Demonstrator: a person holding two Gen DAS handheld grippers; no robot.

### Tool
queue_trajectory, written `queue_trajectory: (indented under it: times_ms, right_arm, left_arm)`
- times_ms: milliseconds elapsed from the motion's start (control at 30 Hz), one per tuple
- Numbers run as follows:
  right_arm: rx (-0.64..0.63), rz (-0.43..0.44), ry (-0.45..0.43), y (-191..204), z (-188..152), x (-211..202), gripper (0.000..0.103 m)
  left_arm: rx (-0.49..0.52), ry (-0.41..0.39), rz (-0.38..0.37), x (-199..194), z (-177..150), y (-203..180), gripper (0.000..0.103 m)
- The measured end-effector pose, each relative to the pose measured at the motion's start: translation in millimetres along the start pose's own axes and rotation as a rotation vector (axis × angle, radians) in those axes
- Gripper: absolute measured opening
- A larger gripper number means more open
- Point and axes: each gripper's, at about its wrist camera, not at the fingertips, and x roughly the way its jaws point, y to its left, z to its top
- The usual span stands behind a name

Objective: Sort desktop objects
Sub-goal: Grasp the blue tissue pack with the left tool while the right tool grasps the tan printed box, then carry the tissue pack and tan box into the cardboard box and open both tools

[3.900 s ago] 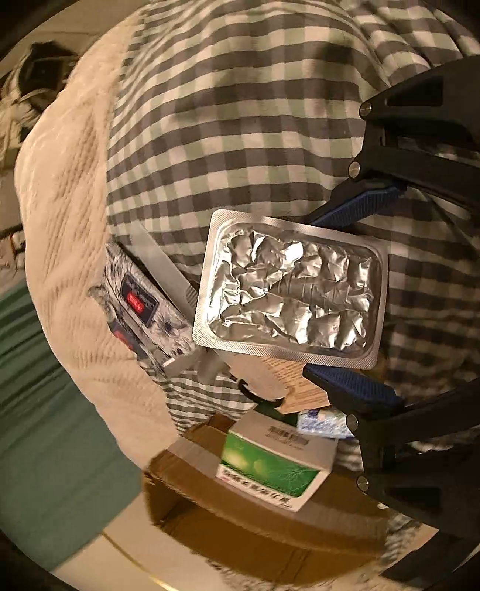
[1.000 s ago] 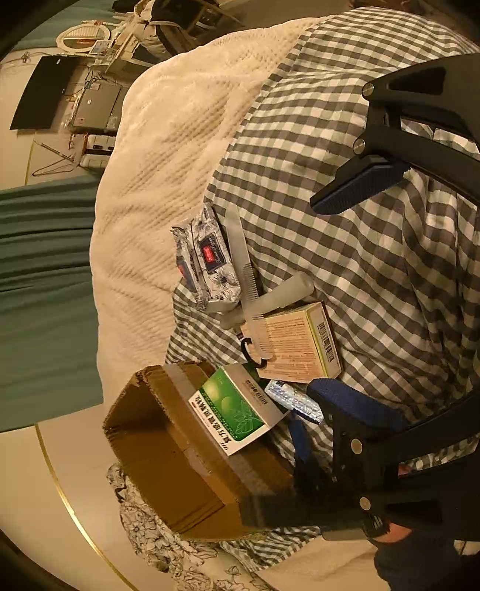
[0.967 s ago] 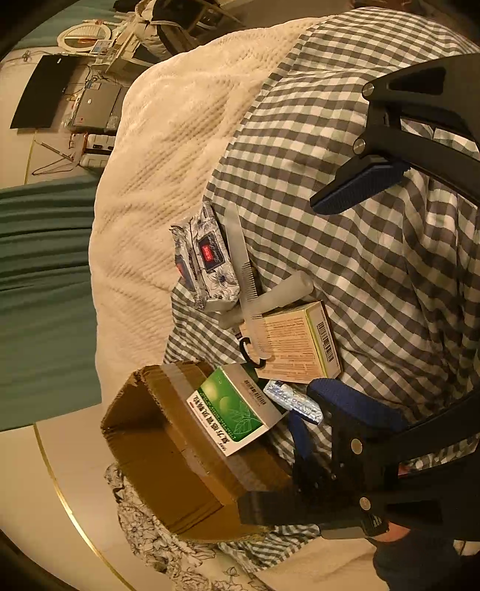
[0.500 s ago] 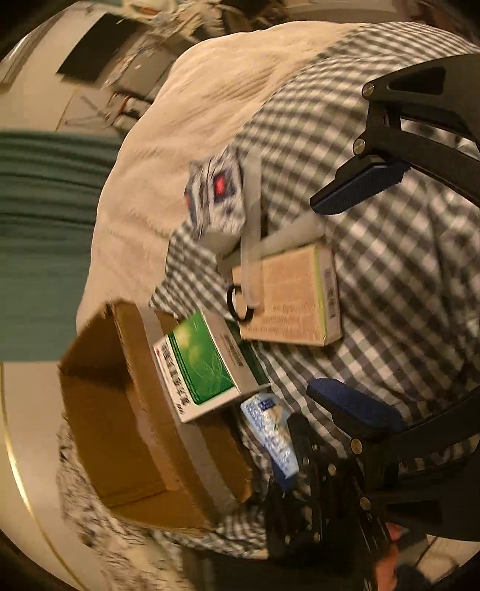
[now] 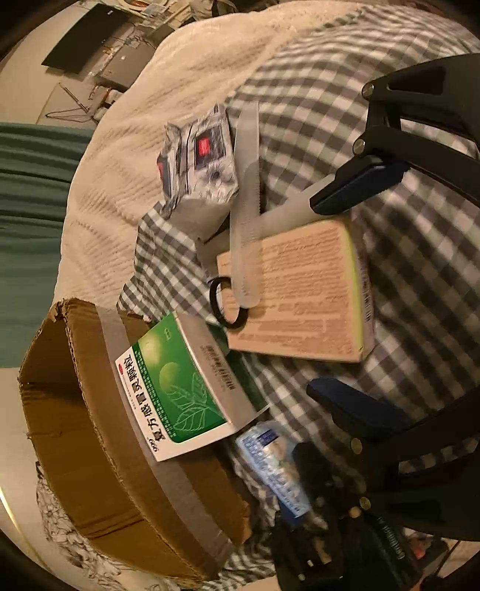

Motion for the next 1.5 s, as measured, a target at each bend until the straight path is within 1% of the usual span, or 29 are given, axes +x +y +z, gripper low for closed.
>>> queue_trajectory:
  times_ms: [100, 233, 300, 367, 500, 600, 733, 900, 1000, 1033, 1067, 1167, 1267, 1367, 1433, 1467, 1500]
  right_arm:
    - [-0.006, -0.002, 0.006, 3.3, -5.3, -3.3, 0.074]
    - [0.04, 0.012, 0.026, 3.5, -17.4, -16.0, 0.074]
    - [0.035, -0.006, 0.036, 7.2, -26.7, -27.4, 0.074]
    - [0.033, -0.024, 0.047, 10.7, -33.2, -38.2, 0.074]
    - [0.071, -0.025, 0.057, 16.4, -41.0, -52.1, 0.074]
    - [0.095, -0.02, 0.062, 24.0, -48.6, -56.3, 0.074]
    - [0.085, -0.036, 0.079, 32.9, -54.2, -45.3, 0.076]
    - [0.111, -0.025, 0.09, 33.5, -47.6, -26.2, 0.078]
    - [0.094, -0.047, 0.123, 37.2, -49.0, -14.4, 0.078]
    - [0.084, -0.059, 0.125, 38.6, -49.6, -12.5, 0.077]
    - [0.082, -0.06, 0.116, 38.6, -49.3, -13.8, 0.076]
    - [0.119, -0.02, 0.084, 34.6, -47.3, -25.3, 0.075]
    - [0.163, 0.022, 0.013, 29.9, -40.3, -54.6, 0.075]
    - [0.164, 0.049, -0.072, 32.0, -33.8, -91.7, 0.075]
    - [0.172, 0.067, -0.115, 32.1, -30.1, -111.3, 0.075]
    - [0.182, 0.08, -0.146, 30.8, -25.4, -124.2, 0.075]
    - [0.185, 0.088, -0.163, 30.4, -20.6, -131.8, 0.075]
  left_arm:
    - [0.004, -0.004, 0.0, -3.5, -0.3, 1.0, 0.032]
    - [0.013, -0.017, 0.001, -14.6, -0.9, -1.6, 0.032]
    - [0.018, -0.023, -0.001, -22.8, -2.5, -3.0, 0.032]
    - [0.018, -0.031, -0.004, -31.1, -5.1, -4.1, 0.032]
    - [0.016, -0.05, -0.005, -50.5, -15.5, -5.2, 0.032]
    - [0.005, -0.05, -0.011, -58.6, -20.6, -3.6, 0.032]
    - [-0.017, -0.047, -0.009, -59.0, -22.3, -0.2, 0.032]
    - [-0.033, -0.033, -0.007, -48.0, -20.6, 3.5, 0.032]
    - [-0.04, -0.023, -0.008, -42.8, -20.4, 5.2, 0.032]
    - [-0.041, -0.025, -0.008, -42.4, -20.0, 5.9, 0.032]
    - [-0.044, -0.032, -0.012, -43.5, -19.1, 5.8, 0.032]
    - [-0.043, -0.054, -0.034, -50.6, -15.6, 4.9, 0.032]
    - [-0.033, -0.101, -0.048, -68.4, -8.2, 0.3, 0.032]
    - [-0.065, -0.191, -0.093, -102.3, 6.5, 3.5, 0.032]
    - [-0.073, -0.24, -0.108, -121.3, 19.1, 7.8, 0.032]
    - [-0.069, -0.264, -0.11, -130.1, 26.4, 10.4, 0.032]
    - [-0.065, -0.297, -0.093, -140.8, 37.7, 15.2, 0.032]
